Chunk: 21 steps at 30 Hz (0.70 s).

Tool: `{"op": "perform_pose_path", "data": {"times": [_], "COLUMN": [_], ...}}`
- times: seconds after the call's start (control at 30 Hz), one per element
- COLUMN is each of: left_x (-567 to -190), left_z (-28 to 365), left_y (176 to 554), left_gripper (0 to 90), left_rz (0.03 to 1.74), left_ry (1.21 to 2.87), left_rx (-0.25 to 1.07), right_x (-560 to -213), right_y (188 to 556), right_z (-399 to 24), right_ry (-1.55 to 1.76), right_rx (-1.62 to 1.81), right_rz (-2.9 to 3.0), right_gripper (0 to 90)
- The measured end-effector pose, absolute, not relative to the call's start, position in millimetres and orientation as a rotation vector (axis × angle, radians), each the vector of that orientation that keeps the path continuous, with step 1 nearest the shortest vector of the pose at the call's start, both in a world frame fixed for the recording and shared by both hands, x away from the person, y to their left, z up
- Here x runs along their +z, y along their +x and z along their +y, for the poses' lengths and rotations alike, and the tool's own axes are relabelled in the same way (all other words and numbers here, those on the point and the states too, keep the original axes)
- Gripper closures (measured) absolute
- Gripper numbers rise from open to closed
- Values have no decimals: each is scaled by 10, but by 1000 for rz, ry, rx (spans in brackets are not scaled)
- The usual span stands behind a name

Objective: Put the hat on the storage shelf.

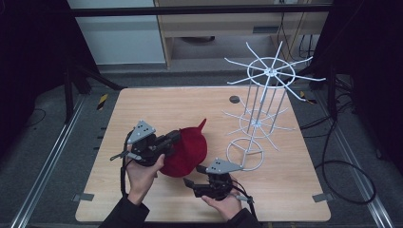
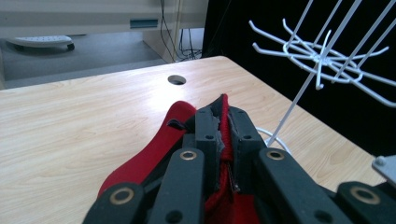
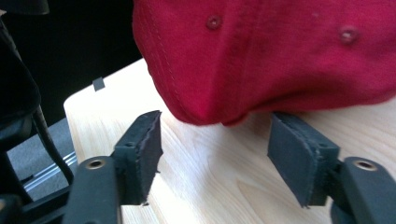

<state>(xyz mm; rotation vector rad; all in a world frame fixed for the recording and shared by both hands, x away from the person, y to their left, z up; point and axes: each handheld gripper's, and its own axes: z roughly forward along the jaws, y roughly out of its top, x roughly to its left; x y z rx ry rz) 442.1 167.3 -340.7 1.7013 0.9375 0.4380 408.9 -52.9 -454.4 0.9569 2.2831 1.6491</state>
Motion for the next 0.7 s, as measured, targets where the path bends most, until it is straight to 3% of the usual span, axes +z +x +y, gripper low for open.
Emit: {"op": "perform_pose_path", "data": {"times": [0.03, 0.1, 0.13, 0.17, 0.2, 0.23, 0.33, 0.7], "left_x": [-3399, -3380, -3377, -3374, -3374, -3380, -3386, -3583], "left_z": [1665, 1647, 1642, 1633, 1633, 1633, 1651, 2041], "left_y": [4419, 4404, 4397, 4382, 4382, 4373, 4357, 4242], "left_gripper": [839, 838, 838, 838, 838, 838, 837, 833], "left_rz": [936, 927, 925, 917, 917, 910, 903, 961], "left_ry": [1699, 1693, 1690, 1690, 1690, 1691, 1689, 1672], "left_rx": [438, 440, 439, 438, 438, 426, 425, 451], "right_x": [-4529, -4526, -4530, -4539, -4539, -4543, -4534, -4261], "right_y": [4101, 4111, 4129, 4155, 4155, 4174, 4190, 4190], "right_z": [-505, -496, -493, -495, -495, -513, -563, -720], "right_ry": [955, 967, 975, 997, 997, 1008, 1032, 982], "right_rx": [1666, 1671, 1673, 1669, 1669, 1660, 1640, 1562], "right_rz": [2273, 2276, 2275, 2283, 2283, 2281, 2270, 2188], "right_gripper": [433, 473, 528, 638, 638, 736, 796, 806]}}
